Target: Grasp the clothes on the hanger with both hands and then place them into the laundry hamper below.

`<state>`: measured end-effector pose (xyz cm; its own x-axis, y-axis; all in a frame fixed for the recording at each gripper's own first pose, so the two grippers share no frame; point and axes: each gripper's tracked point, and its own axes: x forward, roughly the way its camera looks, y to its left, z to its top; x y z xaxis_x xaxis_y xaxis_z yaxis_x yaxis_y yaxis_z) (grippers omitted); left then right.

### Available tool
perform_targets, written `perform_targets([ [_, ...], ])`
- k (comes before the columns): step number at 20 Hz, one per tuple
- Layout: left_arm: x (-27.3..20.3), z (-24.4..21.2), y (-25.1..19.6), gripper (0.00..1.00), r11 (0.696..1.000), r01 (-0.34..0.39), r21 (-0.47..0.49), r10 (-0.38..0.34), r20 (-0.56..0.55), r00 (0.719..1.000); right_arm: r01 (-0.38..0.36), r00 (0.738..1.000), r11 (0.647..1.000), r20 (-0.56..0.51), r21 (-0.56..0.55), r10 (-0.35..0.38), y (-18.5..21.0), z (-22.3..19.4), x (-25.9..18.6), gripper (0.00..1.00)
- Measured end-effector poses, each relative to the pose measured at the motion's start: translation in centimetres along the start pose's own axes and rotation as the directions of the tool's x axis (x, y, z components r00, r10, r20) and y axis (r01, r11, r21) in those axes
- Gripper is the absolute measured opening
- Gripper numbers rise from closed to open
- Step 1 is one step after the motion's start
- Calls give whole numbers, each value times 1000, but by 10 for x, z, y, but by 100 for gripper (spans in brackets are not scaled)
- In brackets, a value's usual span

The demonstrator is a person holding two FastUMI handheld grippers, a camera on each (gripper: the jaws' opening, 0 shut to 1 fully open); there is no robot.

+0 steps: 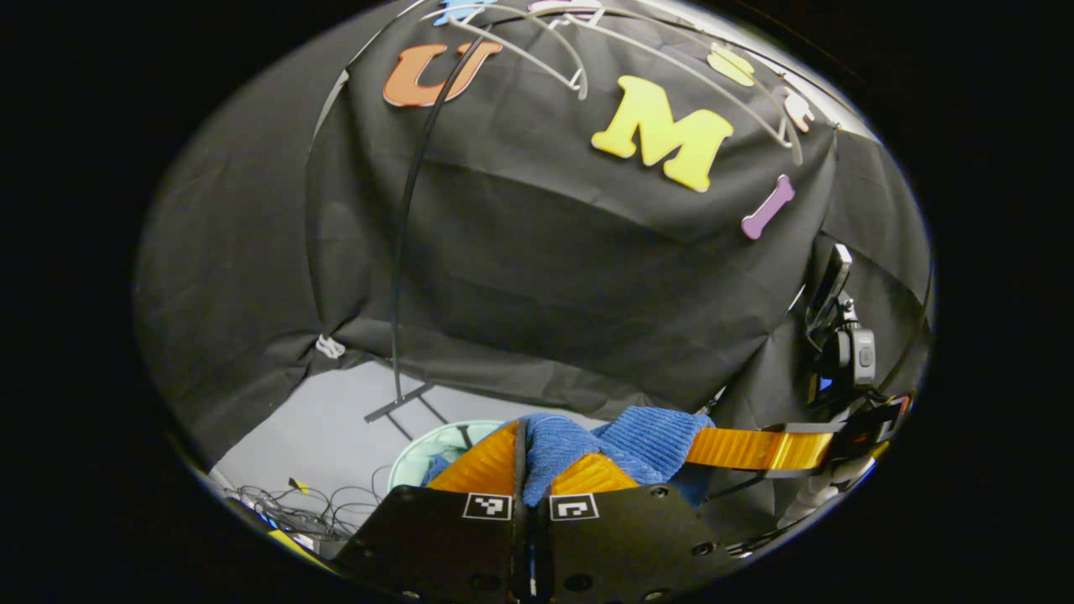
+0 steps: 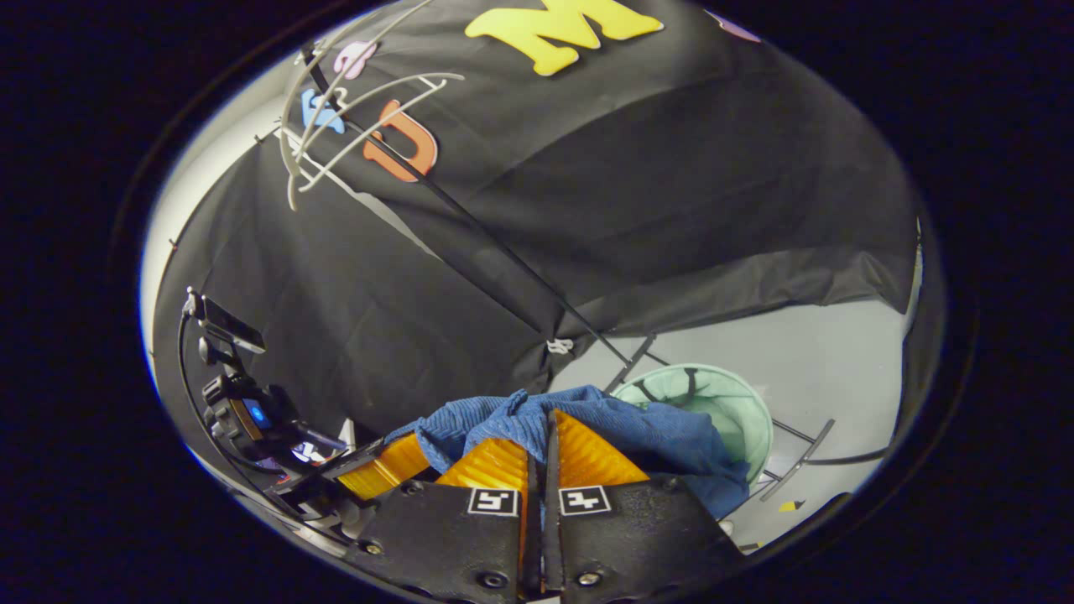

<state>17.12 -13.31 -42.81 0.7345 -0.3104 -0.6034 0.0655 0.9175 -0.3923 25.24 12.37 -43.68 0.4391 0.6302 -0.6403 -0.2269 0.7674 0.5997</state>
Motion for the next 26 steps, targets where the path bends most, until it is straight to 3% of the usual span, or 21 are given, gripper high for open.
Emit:
perform_targets([
  [5, 24, -69, 19, 3, 998, -59, -15, 56, -158, 986, 148, 983, 989, -111, -15, -149, -55, -44, 41, 5],
  [10, 35, -137, 35, 2, 990, -140, 24, 140, -333, 933, 293, 925, 954, -236, -56, -298, -105, -91, 46, 5],
  [16, 36, -155, 44, 4, 983, -175, 51, 181, -385, 905, 344, 897, 931, -250, -123, -364, -126, -98, 48, 8],
  [17, 34, -154, 47, 10, 981, -184, 56, 192, -382, 904, 347, 897, 930, -246, -118, -366, -126, -98, 46, 9],
  [18, 35, -152, 46, 6, 982, -179, 55, 187, -381, 906, 350, 899, 930, -236, -114, -368, -126, -94, 44, 9],
  [19, 32, -152, 47, 8, 982, -182, 57, 190, -372, 909, 362, 898, 925, -224, -116, -380, -127, -92, 42, 15],
  [20, 33, -147, 47, 28, 983, -178, 52, 185, -367, 912, 368, 898, 922, -209, -125, -387, -126, -87, 39, 17],
  [21, 29, -142, 45, 46, 984, -172, 51, 179, -361, 915, 373, 900, 918, -188, -135, -393, -126, -82, 38, 35],
  [24, 28, -142, 62, 100, 971, -217, 97, 237, -333, 913, 413, 885, 889, -142, -195, -443, -132, -72, 34, 69],
  [26, 23, -144, 63, 97, 971, -218, 101, 239, -334, 912, 435, 876, 872, -120, -222, -468, -130, -70, 28, 74],
])
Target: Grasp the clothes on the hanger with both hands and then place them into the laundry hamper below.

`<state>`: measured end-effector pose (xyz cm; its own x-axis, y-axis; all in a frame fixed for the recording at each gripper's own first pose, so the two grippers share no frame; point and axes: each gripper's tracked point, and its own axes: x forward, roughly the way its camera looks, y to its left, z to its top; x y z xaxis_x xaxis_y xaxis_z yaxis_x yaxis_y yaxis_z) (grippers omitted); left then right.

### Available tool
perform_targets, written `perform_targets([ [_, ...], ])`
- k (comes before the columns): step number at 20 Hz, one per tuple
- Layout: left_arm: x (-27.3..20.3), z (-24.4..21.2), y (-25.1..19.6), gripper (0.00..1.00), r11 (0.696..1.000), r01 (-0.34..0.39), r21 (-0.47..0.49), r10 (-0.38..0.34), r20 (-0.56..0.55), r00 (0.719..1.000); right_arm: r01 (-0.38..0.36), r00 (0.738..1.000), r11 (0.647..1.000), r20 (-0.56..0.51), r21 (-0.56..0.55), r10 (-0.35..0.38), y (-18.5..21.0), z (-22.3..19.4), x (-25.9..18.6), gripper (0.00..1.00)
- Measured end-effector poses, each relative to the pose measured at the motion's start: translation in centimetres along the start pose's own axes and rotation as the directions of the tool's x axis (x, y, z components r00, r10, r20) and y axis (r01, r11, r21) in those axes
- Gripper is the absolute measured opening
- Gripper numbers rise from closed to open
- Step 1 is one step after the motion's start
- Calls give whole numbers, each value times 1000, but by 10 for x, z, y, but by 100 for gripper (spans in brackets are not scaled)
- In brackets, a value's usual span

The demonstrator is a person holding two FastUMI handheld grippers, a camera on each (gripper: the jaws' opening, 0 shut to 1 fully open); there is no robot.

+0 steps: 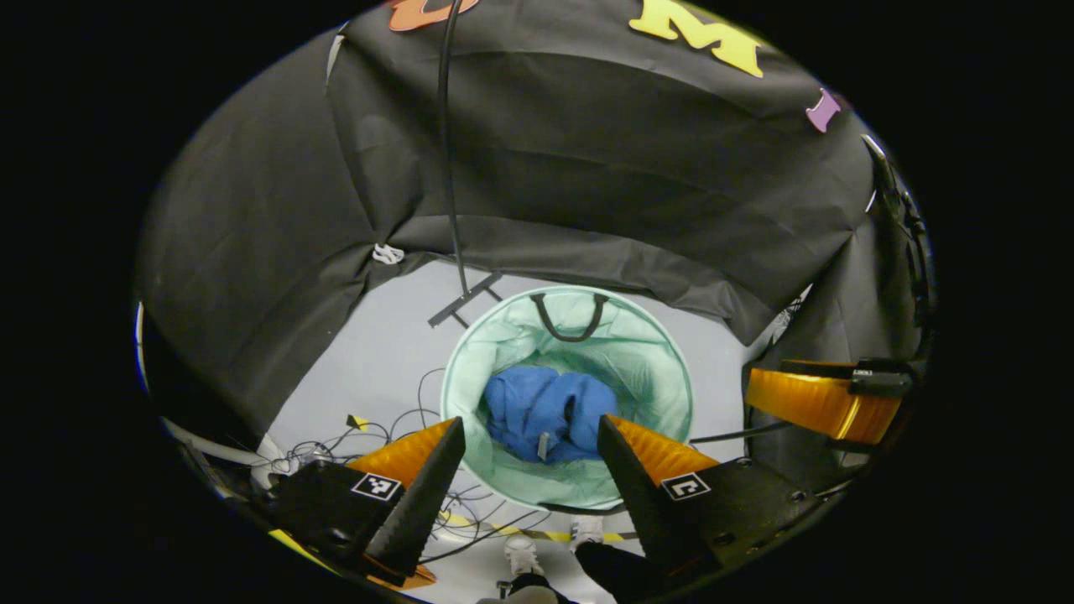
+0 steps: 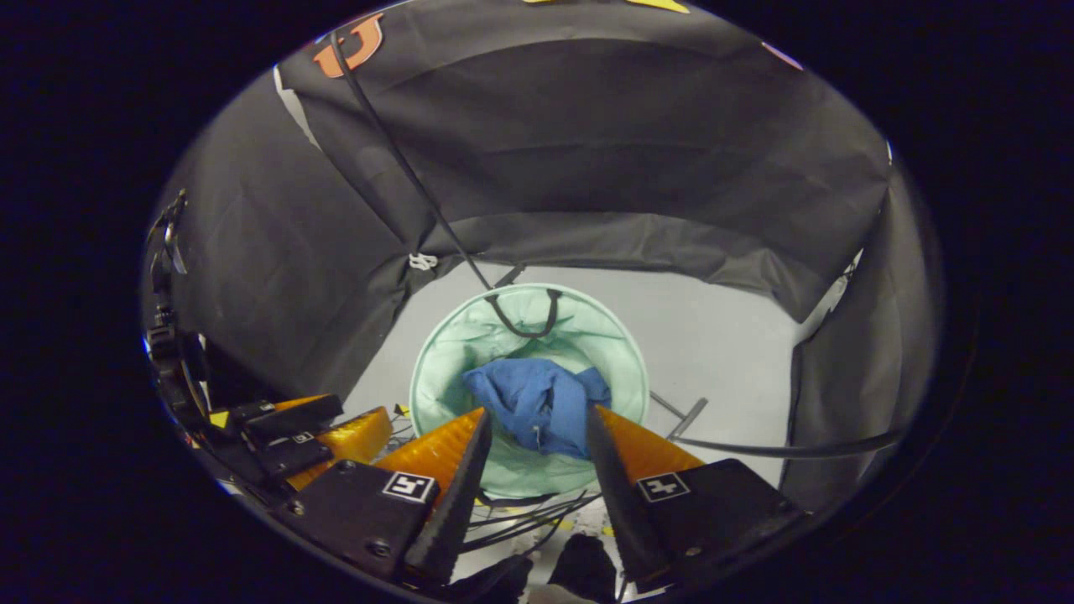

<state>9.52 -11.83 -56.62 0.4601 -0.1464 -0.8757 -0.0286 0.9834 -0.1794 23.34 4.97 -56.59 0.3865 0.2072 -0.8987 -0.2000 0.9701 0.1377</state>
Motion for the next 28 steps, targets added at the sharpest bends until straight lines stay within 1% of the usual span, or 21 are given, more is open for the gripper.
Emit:
perform_targets([
  [3, -18, 6, 3, 97, 1000, -19, 24, 18, 41, 999, 12, 999, 999, 48, -37, -10, 6, 3, -13, 75],
  [5, -41, 22, 5, 97, 997, -36, 73, 28, 119, 992, -3, 995, 997, 102, -76, 11, 11, 10, -35, 75],
  [6, -57, 31, 6, 100, 994, -44, 103, 26, 170, 985, 4, 990, 996, 142, -88, 9, 13, 17, -50, 75],
  [7, -73, 41, 5, 97, 991, -51, 126, 23, 212, 977, 12, 983, 995, 183, -94, 5, 16, 23, -62, 75],
  [8, -92, 51, 6, 97, 988, -57, 144, 17, 261, 965, 24, 973, 995, 232, -94, -1, 19, 29, -80, 75],
  [10, -129, 72, 0, 96, 983, -60, 173, -6, 356, 935, 50, 943, 995, 333, -91, -17, 24, 43, -123, 76],
  [11, -149, 87, -3, 97, 981, -61, 186, -18, 400, 916, 71, 920, 994, 390, -83, -33, 30, 52, -149, 76],
  [12, -171, 99, -1, 100, 978, -65, 196, -30, 447, 894, 95, 889, 992, 456, -82, -47, 33, 62, -175, 76],
  [13, -195, 109, 1, 96, 976, -76, 206, -36, 491, 870, 120, 855, 990, 515, -80, -62, 33, 71, -199, 76],
  [14, -219, 114, 3, 96, 973, -89, 213, -41, 538, 842, 129, 825, 989, 561, -69, -68, 38, 76, -226, 76],
  [15, -244, 122, 3, 96, 969, -101, 225, -50, 581, 813, 120, 798, 991, 600, -52, -65, 43, 75, -253, 83],
  [16, -263, 132, 1, 97, 965, -112, 237, -59, 614, 787, 109, 772, 993, 633, -36, -62, 47, 76, -288, 93],
  [17, -284, 138, -2, 96, 962, -121, 246, -69, 644, 762, 106, 747, 994, 662, -21, -66, 50, 76, -312, 99],
  [18, -306, 142, -8, 100, 959, -123, 255, -83, 669, 738, 106, 718, 994, 693, -16, -65, 54, 74, -338, 100],
  [19, -325, 145, -13, 97, 958, -126, 259, -92, 690, 718, 111, 686, 994, 724, -14, -66, 57, 74, -361, 99],
  [22, -374, 150, -17, 98, 956, -134, 261, -112, 746, 657, 117, 612, 993, 789, -24, -53, 64, 68, -426, 100],
  [23, -391, 151, -17, 98, 956, -132, 263, -122, 763, 635, 114, 587, 993, 808, -22, -49, 72, 46, -448, 100],
  [24, -407, 154, -18, 98, 956, -127, 264, -132, 777, 616, 111, 565, 994, 824, -16, -50, 74, 44, -466, 100],
  [26, -432, 153, -21, 96, 960, -121, 254, -137, 798, 587, 94, 523, 996, 851, -4, -46, 70, 51, -490, 100],
  [27, -446, 154, -24, 96, 963, -119, 242, -134, 813, 567, 86, 508, 996, 861, -5, -40, 71, 49, -502, 100],
  [28, -465, 158, -29, 99, 966, -119, 229, -131, 832, 539, 88, 492, 996, 870, -12, -33, 69, 49, -514, 99],
])
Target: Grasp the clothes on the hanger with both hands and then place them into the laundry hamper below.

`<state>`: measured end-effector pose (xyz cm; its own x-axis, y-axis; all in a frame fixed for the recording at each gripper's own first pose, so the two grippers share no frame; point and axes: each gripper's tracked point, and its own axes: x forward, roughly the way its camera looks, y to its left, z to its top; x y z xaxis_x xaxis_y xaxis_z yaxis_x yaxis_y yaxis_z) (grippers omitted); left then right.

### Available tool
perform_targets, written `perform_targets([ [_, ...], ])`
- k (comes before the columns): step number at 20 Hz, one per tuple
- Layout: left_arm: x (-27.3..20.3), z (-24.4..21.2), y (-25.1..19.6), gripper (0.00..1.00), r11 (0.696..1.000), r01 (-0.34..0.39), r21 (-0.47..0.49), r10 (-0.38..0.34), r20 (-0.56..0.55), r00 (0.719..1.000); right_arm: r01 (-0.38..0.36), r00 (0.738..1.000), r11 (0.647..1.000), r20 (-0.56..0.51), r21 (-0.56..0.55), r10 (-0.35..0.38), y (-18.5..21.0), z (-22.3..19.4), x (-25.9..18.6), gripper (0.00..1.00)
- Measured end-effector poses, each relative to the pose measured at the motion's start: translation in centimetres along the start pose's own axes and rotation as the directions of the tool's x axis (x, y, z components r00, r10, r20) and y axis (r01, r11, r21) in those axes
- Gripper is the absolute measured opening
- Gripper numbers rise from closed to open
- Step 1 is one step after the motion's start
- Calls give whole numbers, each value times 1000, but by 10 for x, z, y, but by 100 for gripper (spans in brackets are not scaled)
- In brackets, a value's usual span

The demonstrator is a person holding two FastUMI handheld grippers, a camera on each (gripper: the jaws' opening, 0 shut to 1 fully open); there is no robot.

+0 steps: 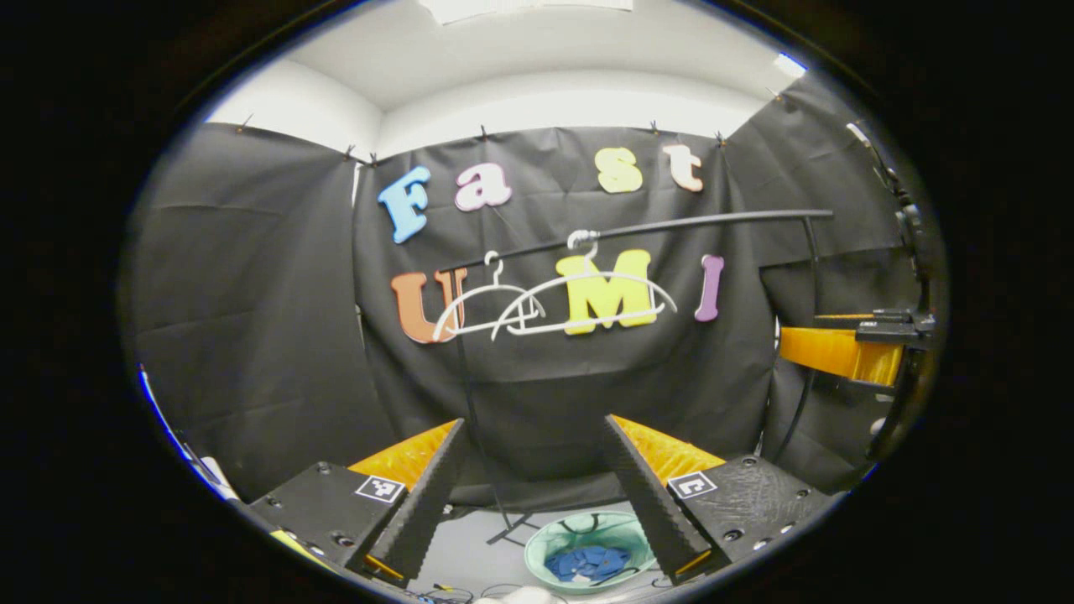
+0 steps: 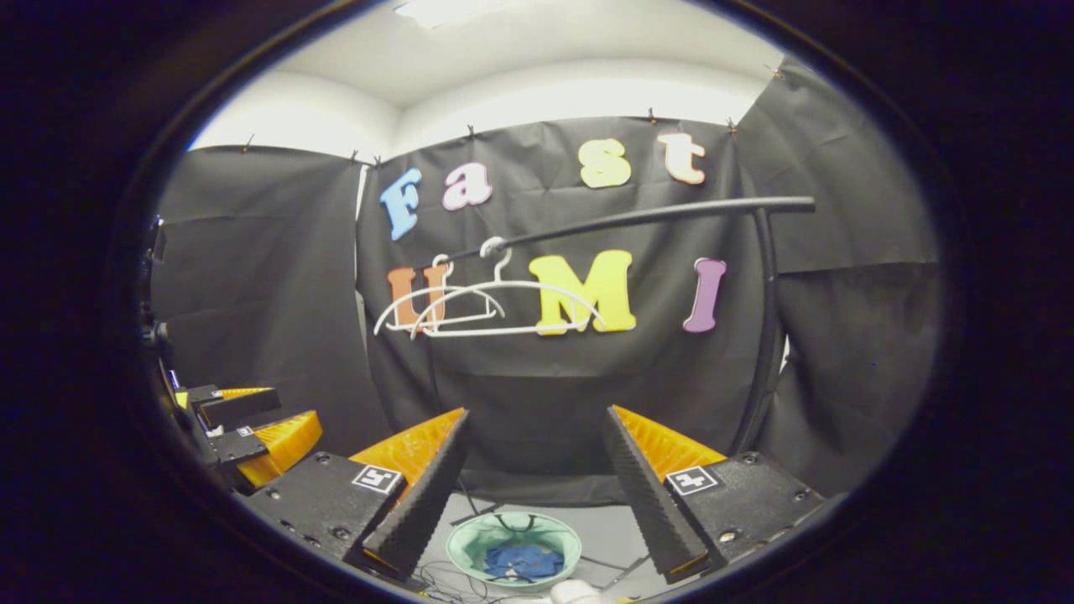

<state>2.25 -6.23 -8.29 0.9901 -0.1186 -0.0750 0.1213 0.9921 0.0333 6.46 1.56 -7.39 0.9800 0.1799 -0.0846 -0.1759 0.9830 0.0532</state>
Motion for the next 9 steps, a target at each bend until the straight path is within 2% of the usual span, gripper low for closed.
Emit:
perform_targets([
  [2, -12, 17, 2, 99, 999, -34, -7, 34, 19, 999, 1, 1000, 1000, 12, -29, -1, -9, 11, -9, 100],
  [5, -29, 28, -5, 99, 999, -47, -14, 47, 36, 998, 21, 998, 999, 53, -48, -18, -31, 24, -34, 99],
  [9, -52, 33, -8, 99, 997, -77, 9, 77, 19, 997, 21, 999, 999, 49, -26, -20, -47, 20, -46, 100],
])
